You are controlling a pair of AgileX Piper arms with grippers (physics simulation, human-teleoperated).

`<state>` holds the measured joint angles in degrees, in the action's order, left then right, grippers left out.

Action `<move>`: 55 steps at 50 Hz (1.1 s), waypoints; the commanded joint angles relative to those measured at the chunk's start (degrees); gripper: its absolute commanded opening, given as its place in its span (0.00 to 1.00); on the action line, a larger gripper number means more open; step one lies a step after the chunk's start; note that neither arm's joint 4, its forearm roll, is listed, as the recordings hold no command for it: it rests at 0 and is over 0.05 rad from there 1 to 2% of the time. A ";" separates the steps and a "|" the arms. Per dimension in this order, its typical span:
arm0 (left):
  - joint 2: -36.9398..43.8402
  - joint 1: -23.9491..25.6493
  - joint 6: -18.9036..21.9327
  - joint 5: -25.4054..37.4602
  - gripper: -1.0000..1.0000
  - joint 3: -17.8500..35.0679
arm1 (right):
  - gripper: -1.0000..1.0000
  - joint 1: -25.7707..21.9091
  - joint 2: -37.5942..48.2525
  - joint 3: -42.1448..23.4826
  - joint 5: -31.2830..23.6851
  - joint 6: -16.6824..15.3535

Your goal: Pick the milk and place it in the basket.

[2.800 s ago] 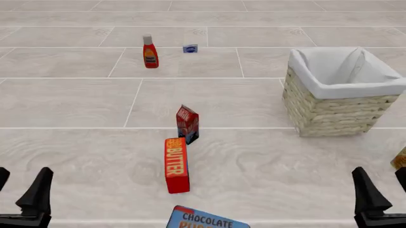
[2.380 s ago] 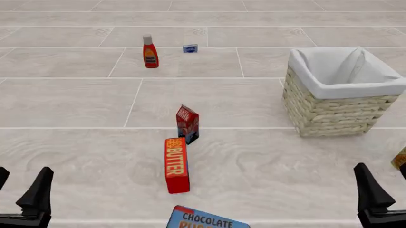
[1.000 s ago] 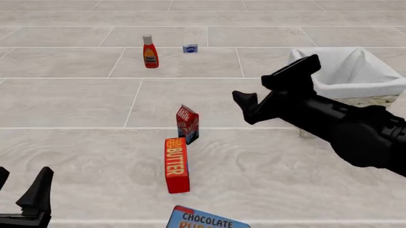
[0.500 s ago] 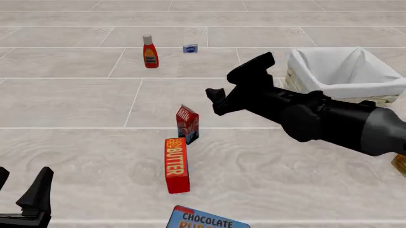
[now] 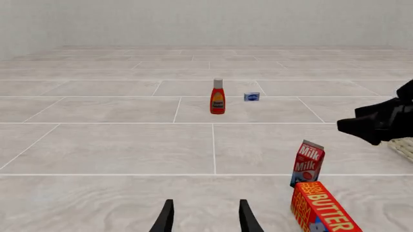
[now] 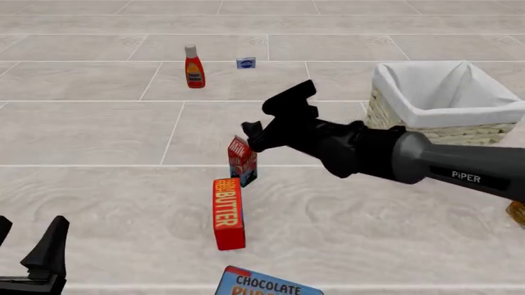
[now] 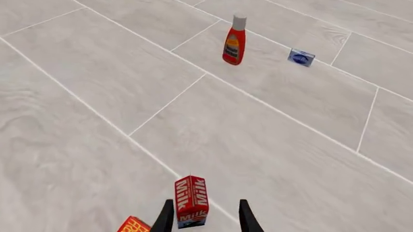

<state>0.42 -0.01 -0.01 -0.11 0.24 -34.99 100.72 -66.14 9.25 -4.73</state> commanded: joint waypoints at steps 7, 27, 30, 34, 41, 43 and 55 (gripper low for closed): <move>0.00 0.02 0.00 0.00 1.00 0.00 | 1.00 -0.44 7.40 -4.37 1.44 1.58; 0.00 -0.01 0.01 0.00 1.00 0.00 | 1.00 -1.31 13.38 -6.63 3.10 3.80; 0.00 0.01 0.01 0.00 1.00 0.00 | 1.00 -1.17 14.48 -7.25 3.24 4.45; 0.00 -0.01 0.00 0.00 1.00 0.00 | 1.00 -1.22 15.20 -7.28 3.63 4.66; 0.02 0.00 0.01 0.00 1.00 0.00 | 1.00 -1.13 16.89 -8.21 3.67 5.01; 0.01 0.01 0.00 0.00 1.00 0.00 | 1.00 -1.14 17.06 -8.32 3.68 5.01; 0.01 -0.01 0.00 0.00 1.00 0.00 | 1.00 -1.54 19.70 -9.15 4.31 5.85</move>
<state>0.42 -0.01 -0.01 -0.11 0.25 -36.28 118.43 -74.57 13.14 0.50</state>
